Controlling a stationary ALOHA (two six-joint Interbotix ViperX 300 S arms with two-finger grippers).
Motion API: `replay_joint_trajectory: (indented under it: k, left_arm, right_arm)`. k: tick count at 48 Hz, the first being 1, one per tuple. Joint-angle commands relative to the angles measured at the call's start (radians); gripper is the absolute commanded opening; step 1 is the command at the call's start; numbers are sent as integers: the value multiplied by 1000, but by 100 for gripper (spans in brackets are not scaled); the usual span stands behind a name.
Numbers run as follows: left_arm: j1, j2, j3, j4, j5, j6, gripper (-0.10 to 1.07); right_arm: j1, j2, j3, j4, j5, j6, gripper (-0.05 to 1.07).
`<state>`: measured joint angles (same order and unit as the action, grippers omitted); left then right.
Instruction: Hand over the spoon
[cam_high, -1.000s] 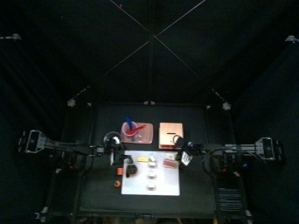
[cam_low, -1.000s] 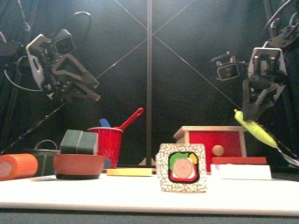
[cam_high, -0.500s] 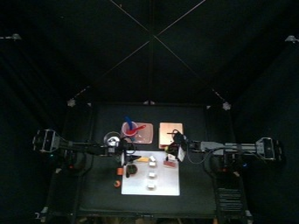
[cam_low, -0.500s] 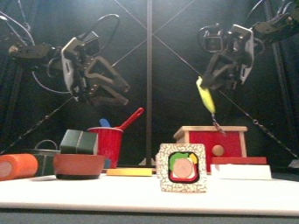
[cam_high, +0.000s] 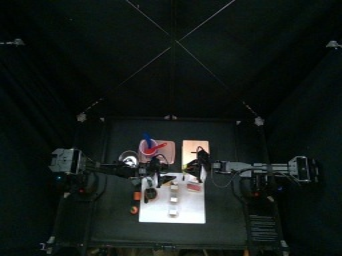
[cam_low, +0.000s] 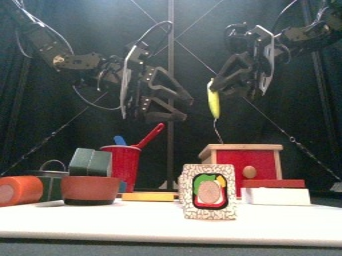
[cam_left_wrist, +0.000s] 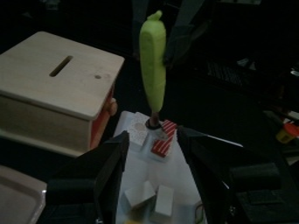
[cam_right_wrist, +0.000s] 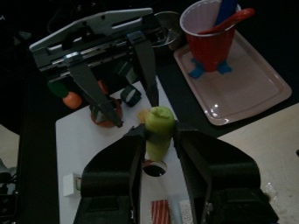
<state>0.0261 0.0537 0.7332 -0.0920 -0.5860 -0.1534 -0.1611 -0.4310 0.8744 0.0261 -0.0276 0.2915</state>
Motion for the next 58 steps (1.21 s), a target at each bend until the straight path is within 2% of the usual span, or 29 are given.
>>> replay_joint_trajectory:
  k: [1, 9, 21, 41, 48, 58]
  left_arm:
    - [2, 0, -40, 9, -11, 6, 85]
    - [5, 28, -66, 9, -11, 8, 87]
    - [15, 58, -112, 2, -11, 8, 98]
    - [41, 123, -187, -28, -12, 8, 96]
    - [52, 127, -186, -31, -11, 6, 88]
    - [58, 124, -186, -43, -11, 6, 63]
  right_arm:
    - [-5, -3, -69, -6, -11, -2, 63]
    - [-3, -2, -77, -8, -11, -2, 63]
    - [2, -2, -78, -6, -18, -2, 63]
    - [3, 3, -77, -6, -35, -2, 63]
    - [6, 6, -77, -8, -34, 0, 63]
    - [5, 6, -77, -6, -35, 0, 63]
